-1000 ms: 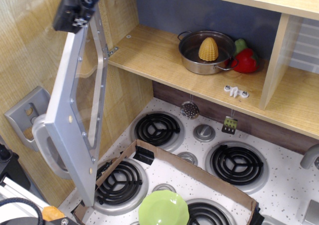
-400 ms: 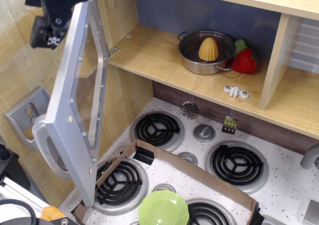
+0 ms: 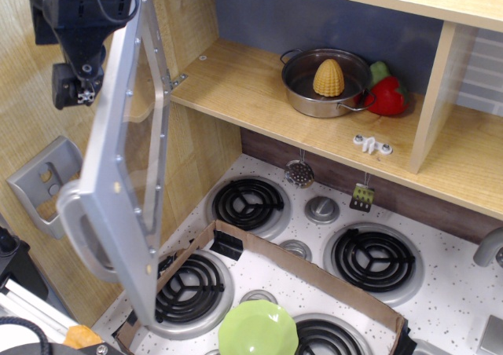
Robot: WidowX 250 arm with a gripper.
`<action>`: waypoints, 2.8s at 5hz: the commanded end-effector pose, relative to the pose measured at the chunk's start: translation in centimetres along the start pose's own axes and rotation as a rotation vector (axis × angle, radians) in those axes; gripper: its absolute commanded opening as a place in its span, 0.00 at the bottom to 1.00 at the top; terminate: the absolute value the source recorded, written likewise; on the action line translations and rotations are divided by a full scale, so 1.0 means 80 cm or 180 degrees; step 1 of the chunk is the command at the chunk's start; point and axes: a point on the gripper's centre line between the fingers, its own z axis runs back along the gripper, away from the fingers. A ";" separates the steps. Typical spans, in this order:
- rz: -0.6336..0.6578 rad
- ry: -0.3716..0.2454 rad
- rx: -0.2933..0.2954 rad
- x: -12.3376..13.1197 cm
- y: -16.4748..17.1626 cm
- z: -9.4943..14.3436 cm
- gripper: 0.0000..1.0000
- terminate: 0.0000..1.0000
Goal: Close microwave
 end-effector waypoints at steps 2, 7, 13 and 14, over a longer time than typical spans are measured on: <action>0.0207 -0.0902 -0.0220 0.045 -0.014 0.035 1.00 0.00; 0.0305 -0.1891 -0.0191 0.178 -0.061 0.058 1.00 0.00; -0.0302 -0.2262 -0.0142 0.233 -0.055 0.046 1.00 0.00; -0.0387 -0.2332 -0.0072 0.238 -0.053 0.048 1.00 0.00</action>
